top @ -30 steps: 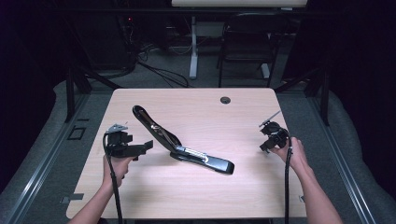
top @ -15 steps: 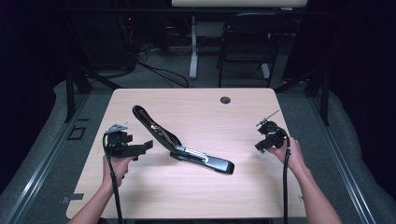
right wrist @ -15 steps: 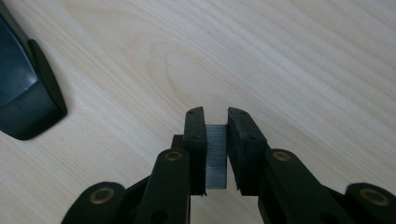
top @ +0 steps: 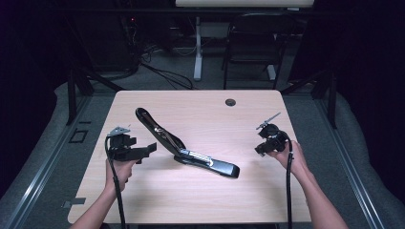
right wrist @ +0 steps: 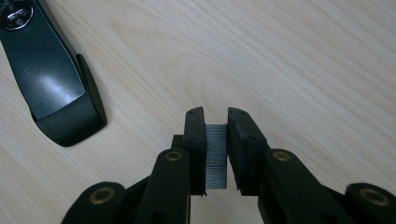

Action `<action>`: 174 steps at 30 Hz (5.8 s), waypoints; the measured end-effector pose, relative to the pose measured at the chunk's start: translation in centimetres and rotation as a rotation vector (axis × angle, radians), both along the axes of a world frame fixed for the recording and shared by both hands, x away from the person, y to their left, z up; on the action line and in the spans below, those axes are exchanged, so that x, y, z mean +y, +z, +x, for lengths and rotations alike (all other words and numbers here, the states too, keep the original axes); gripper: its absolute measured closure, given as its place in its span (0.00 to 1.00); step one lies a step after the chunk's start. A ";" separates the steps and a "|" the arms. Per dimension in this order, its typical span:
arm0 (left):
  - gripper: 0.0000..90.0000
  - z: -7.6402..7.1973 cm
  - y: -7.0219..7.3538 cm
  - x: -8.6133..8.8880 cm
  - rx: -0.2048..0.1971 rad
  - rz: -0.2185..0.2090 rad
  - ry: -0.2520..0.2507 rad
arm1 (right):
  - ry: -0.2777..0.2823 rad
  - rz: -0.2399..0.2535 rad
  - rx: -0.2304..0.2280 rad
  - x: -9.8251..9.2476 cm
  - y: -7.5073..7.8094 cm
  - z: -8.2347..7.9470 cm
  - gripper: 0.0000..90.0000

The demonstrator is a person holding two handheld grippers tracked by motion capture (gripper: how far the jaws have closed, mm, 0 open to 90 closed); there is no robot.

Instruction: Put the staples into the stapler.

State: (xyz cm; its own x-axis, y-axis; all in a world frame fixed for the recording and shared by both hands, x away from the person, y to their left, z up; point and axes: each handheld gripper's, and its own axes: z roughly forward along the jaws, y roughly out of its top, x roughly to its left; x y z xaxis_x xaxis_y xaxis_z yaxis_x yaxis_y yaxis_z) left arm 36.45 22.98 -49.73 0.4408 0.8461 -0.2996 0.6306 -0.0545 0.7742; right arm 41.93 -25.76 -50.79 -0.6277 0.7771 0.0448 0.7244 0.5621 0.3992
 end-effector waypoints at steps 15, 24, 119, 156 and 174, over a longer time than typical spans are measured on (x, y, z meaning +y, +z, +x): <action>0.18 0.3 1.1 -1.1 -0.093 -0.057 0.033 | 0.032 0.025 -0.021 1.1 0.6 -0.2 0.87; 0.30 0.5 1.9 -1.0 -0.172 -0.083 0.089 | 0.045 0.046 -0.032 1.9 1.0 -0.3 0.87; 0.71 2.4 1.6 -1.8 -0.213 -0.057 0.108 | 0.315 0.231 -0.121 13.6 4.5 0.2 0.87; 0.71 2.5 1.6 -1.8 -0.215 -0.059 0.108 | 0.402 0.208 -0.109 16.6 1.6 0.2 0.87; 0.71 2.5 1.6 -1.8 -0.214 -0.059 0.107 | 0.451 0.151 -0.132 17.5 0.1 -0.4 0.87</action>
State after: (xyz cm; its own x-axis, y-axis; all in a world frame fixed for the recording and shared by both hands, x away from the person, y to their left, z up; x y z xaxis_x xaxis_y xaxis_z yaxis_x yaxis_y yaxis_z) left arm 38.97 21.22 -48.16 0.4079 0.8752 -0.2599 0.4519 0.0538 0.8904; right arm 41.49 -8.25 -50.68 -0.9082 0.4172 0.0333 0.3595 0.7367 0.5727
